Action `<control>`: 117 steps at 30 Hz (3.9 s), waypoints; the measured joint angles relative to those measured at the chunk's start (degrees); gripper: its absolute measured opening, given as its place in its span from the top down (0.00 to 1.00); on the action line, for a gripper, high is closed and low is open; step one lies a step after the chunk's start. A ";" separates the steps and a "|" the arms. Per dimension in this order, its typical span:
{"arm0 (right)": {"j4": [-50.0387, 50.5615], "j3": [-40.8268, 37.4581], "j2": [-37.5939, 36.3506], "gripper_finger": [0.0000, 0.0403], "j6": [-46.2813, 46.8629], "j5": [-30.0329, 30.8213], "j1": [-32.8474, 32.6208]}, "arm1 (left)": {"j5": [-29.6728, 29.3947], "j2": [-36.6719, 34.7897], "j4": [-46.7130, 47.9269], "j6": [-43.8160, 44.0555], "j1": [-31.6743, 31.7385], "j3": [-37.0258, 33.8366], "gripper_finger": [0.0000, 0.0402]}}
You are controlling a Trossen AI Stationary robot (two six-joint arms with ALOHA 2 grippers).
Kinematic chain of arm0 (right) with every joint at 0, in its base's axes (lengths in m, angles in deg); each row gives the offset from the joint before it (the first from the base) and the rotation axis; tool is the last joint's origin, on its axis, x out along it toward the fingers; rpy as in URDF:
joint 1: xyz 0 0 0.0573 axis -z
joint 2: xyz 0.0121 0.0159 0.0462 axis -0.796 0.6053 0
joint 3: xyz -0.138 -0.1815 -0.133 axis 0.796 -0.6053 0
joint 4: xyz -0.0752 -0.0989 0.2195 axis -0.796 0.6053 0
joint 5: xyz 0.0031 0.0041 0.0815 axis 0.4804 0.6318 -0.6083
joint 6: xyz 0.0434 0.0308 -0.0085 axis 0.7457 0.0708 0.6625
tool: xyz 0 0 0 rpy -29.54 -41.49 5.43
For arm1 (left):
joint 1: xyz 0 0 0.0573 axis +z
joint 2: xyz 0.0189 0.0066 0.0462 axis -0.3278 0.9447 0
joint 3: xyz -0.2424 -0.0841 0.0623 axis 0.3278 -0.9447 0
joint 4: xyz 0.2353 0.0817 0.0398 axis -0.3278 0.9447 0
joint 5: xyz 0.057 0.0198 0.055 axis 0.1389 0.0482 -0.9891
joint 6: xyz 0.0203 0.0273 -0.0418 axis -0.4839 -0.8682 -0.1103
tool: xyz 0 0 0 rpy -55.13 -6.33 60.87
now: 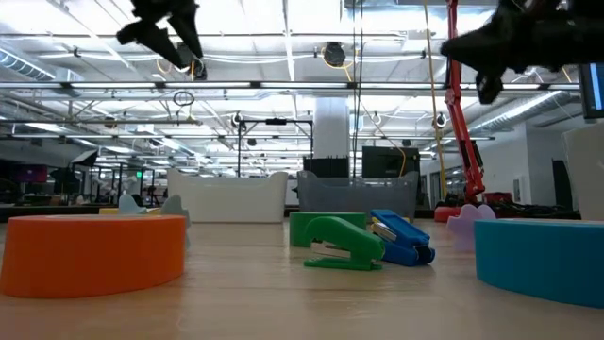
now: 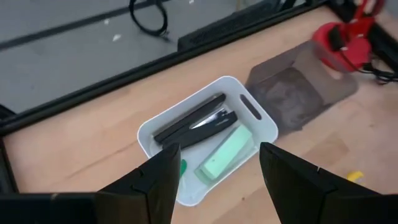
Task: Pick and place Stapler, Stapler remover, tape
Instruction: Put the small yellow stapler into the white bin
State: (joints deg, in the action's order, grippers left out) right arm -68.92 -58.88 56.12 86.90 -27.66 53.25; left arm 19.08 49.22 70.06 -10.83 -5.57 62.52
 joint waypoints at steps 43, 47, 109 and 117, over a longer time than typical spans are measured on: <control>28.01 32.72 62.23 0.50 -2.91 -8.98 -5.82 | 3.01 -20.53 -7.90 -0.68 -5.89 -22.33 0.44; 27.45 32.72 62.14 0.47 -3.02 -7.76 -5.44 | 3.05 -20.53 -7.90 -0.74 -5.89 -22.33 0.44; 25.92 32.70 69.86 0.63 -1.56 -8.61 -4.68 | 3.21 -20.53 -7.86 -0.92 -5.89 -22.31 0.44; 26.00 32.68 69.86 0.78 -1.34 -8.88 -4.70 | 3.21 -20.53 -7.86 -0.94 -5.89 -22.31 0.44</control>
State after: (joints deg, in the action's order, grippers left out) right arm -42.92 -26.20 125.98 85.55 -36.54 48.54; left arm 22.28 28.69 62.20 -11.77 -11.46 40.22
